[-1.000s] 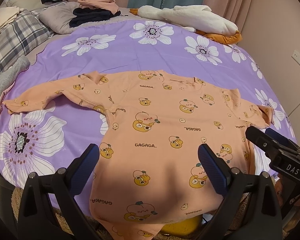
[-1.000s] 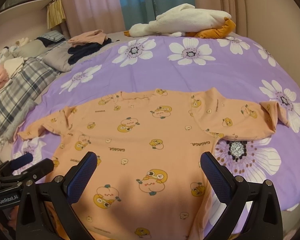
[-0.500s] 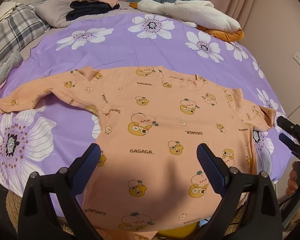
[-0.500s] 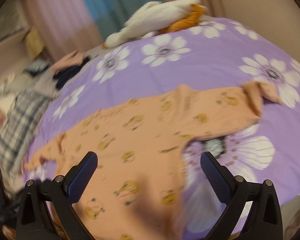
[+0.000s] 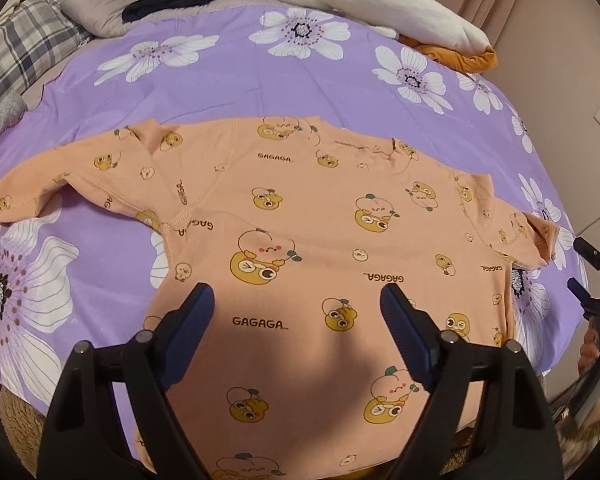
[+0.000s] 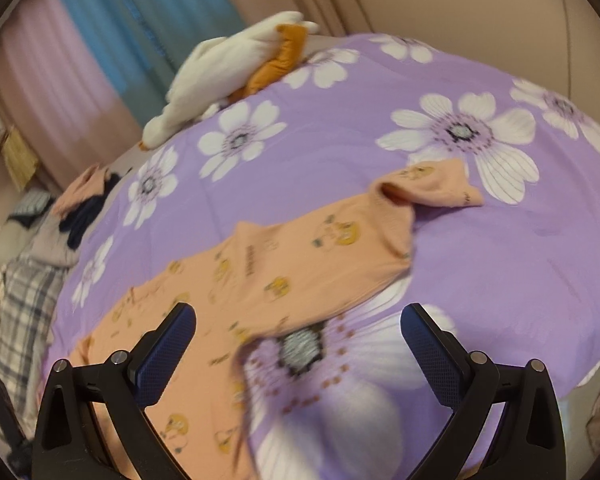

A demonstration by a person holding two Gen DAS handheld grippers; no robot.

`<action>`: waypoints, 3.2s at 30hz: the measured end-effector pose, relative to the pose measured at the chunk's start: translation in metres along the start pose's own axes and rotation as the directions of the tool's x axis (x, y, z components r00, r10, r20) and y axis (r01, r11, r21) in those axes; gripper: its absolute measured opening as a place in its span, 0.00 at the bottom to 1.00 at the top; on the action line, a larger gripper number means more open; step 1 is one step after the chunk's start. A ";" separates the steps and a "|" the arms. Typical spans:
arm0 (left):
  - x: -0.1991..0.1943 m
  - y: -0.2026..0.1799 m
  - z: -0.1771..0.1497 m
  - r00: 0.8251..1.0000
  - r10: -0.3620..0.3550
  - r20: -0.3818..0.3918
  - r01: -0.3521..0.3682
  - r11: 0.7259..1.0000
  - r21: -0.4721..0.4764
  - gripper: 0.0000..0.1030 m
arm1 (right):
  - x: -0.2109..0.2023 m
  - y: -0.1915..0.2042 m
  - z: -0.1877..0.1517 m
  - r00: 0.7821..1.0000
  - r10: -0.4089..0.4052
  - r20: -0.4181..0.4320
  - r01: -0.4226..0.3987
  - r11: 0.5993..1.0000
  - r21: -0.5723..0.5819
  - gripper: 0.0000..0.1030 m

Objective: Fold small clothes
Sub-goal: 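Grasp the onesie sleeve cuff with the right gripper and lift it, then carry the sleeve across onto the onesie body and open the right gripper, then pinch the onesie fabric at its middle with the left gripper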

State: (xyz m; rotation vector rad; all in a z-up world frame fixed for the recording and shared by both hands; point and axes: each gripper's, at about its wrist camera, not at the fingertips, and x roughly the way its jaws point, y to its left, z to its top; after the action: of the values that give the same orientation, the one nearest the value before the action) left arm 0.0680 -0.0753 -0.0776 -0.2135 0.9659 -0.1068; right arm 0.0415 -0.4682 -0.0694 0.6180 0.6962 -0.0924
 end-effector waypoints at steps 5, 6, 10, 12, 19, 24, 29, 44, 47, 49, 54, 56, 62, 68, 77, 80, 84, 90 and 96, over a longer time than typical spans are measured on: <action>0.007 0.005 0.001 0.999 0.027 -0.021 -0.028 0.999 -0.018 0.80 | 0.022 -0.083 0.036 0.994 0.102 -0.036 -0.086 0.947 0.311 0.89; 0.009 0.005 0.001 0.999 0.029 -0.025 -0.030 0.999 -0.020 0.80 | 0.024 -0.096 0.042 0.995 0.095 -0.031 -0.079 0.934 0.350 0.89; 0.015 0.002 0.000 0.998 0.035 -0.044 -0.036 0.999 -0.013 0.80 | 0.036 -0.132 0.064 0.998 -0.044 -0.036 0.055 0.906 0.420 0.79; 0.017 0.001 0.000 0.998 0.038 -0.050 -0.038 0.999 -0.006 0.80 | 0.050 -0.142 0.067 0.998 0.009 -0.057 0.019 0.884 0.468 0.72; 0.019 -0.001 0.001 0.998 0.038 -0.058 -0.037 0.999 0.002 0.80 | 0.075 -0.130 0.081 0.997 0.009 -0.081 0.022 0.929 0.370 0.09; 0.019 -0.001 0.001 0.998 0.036 -0.053 -0.036 0.999 -0.002 0.80 | 0.023 -0.131 0.102 0.987 -0.137 0.080 0.111 0.957 0.269 0.09; 0.012 -0.002 0.001 0.999 0.017 -0.038 -0.017 1.000 -0.003 0.80 | -0.009 -0.152 0.115 0.938 -0.311 0.155 0.269 0.931 0.246 0.09; -0.020 0.043 0.001 0.998 0.058 0.037 -0.054 0.994 -0.098 0.80 | -0.051 0.004 0.127 0.946 -0.131 0.296 0.161 0.984 -0.080 0.08; -0.027 0.057 0.000 0.996 0.068 0.049 -0.061 0.990 -0.129 0.80 | -0.054 0.062 0.119 0.954 -0.014 0.298 0.075 0.978 -0.194 0.08; -0.031 0.064 0.000 0.996 0.067 0.056 -0.058 0.988 -0.146 0.80 | -0.048 0.099 0.108 0.960 0.057 0.275 0.019 0.964 -0.267 0.08; -0.041 0.078 -0.003 0.994 0.074 0.078 -0.060 0.983 -0.173 0.80 | -0.009 0.172 0.071 0.975 0.161 0.153 -0.091 0.917 -0.387 0.08; -0.044 0.082 -0.003 0.994 0.070 0.086 -0.053 0.981 -0.184 0.80 | 0.010 0.196 0.052 0.979 0.181 0.097 -0.124 0.898 -0.422 0.08; -0.045 0.094 -0.007 0.994 0.070 0.085 -0.051 0.977 -0.205 0.80 | 0.061 0.248 -0.008 0.975 0.210 -0.078 -0.222 0.850 -0.478 0.09; -0.045 0.101 -0.009 0.995 0.065 0.081 -0.046 0.974 -0.221 0.81 | 0.114 0.282 -0.078 0.955 0.146 -0.259 -0.263 0.820 -0.508 0.09; -0.039 0.102 -0.009 0.995 0.060 0.077 -0.041 0.971 -0.234 0.81 | 0.170 0.284 -0.133 0.899 0.042 -0.436 -0.290 0.802 -0.521 0.13; -0.038 0.100 -0.005 0.996 0.045 0.080 -0.026 0.973 -0.229 0.81 | 0.163 0.277 -0.124 0.877 0.102 -0.470 -0.341 0.820 -0.459 0.37; -0.033 0.092 0.009 0.997 -0.018 0.080 0.035 0.976 -0.216 0.81 | 0.128 0.262 -0.098 0.913 0.165 -0.374 -0.330 0.838 -0.435 0.56; 0.008 0.067 0.047 0.993 -0.117 0.026 0.120 0.977 -0.177 0.80 | 0.079 0.191 -0.047 0.984 0.098 -0.150 -0.144 0.929 -0.340 0.57; 0.068 0.035 0.072 0.981 -0.175 -0.086 0.161 0.975 -0.151 0.73 | 0.055 0.107 -0.030 0.998 -0.026 -0.057 0.016 0.984 -0.176 0.57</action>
State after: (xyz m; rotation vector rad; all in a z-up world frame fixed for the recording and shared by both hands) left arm 0.1658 -0.0446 -0.1010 -0.4264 1.0547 -0.2047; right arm 0.0968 -0.3567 -0.0680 0.4457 0.7595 -0.0318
